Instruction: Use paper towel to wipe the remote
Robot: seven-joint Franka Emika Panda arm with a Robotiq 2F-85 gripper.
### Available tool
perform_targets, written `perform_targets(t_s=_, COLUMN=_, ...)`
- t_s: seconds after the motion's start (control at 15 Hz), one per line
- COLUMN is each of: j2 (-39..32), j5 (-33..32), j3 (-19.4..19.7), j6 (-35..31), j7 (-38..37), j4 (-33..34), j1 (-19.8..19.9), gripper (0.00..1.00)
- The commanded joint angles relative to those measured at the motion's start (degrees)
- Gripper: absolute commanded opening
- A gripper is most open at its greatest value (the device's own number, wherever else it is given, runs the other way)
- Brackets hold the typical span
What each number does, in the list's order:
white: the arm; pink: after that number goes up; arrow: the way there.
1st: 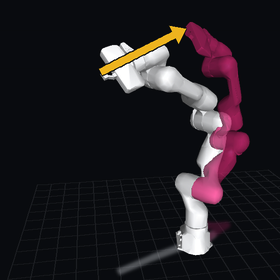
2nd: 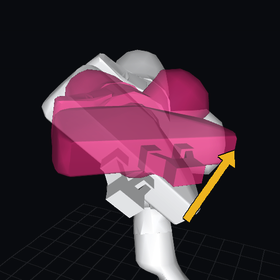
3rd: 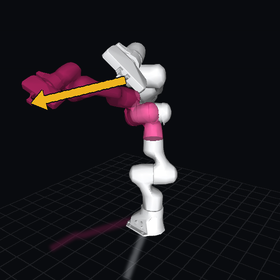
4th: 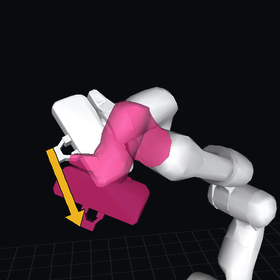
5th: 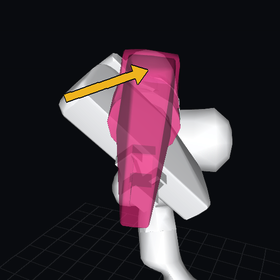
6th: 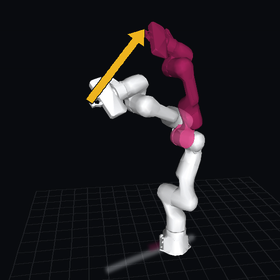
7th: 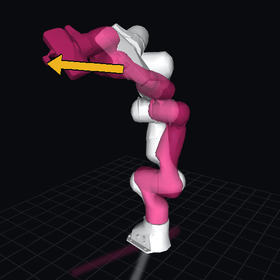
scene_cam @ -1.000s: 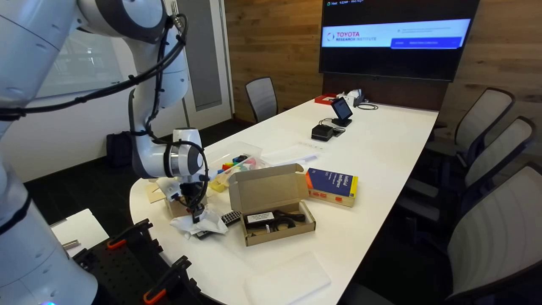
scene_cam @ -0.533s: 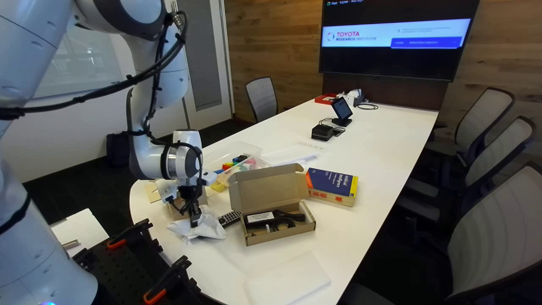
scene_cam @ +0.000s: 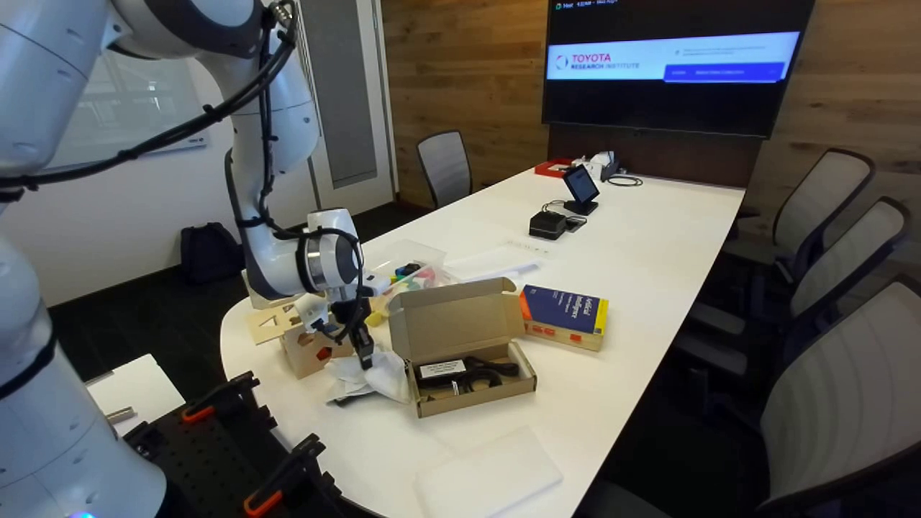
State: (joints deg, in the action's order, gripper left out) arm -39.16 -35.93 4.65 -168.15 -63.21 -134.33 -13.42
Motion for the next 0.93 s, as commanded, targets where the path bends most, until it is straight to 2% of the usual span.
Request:
perform_targets(t_s=0.0, j2=-2.19, j5=-0.96, j3=2.94, j6=0.57, j7=-1.49, j4=3.61, j1=-2.79, gripper=0.00)
perform_targets(t_s=0.4, j2=-4.15, j5=-1.09, j3=7.60, j6=-0.69, j7=-1.90, j4=5.96, j1=-6.30, gripper=0.00)
perform_targets(t_s=0.67, j2=-3.25, j5=-0.53, j3=6.50, j6=-2.68, j7=-0.03, j4=4.04, j1=-4.91, gripper=0.00)
perform_targets(t_s=0.73, j2=-2.94, j5=5.03, j3=6.56, j6=-3.64, j7=5.01, j4=2.64, j1=-5.70, gripper=0.00)
perform_targets(t_s=0.87, j2=-2.05, j5=10.60, j3=4.65, j6=-4.16, j7=9.86, j4=0.24, j1=-4.51, gripper=0.00)
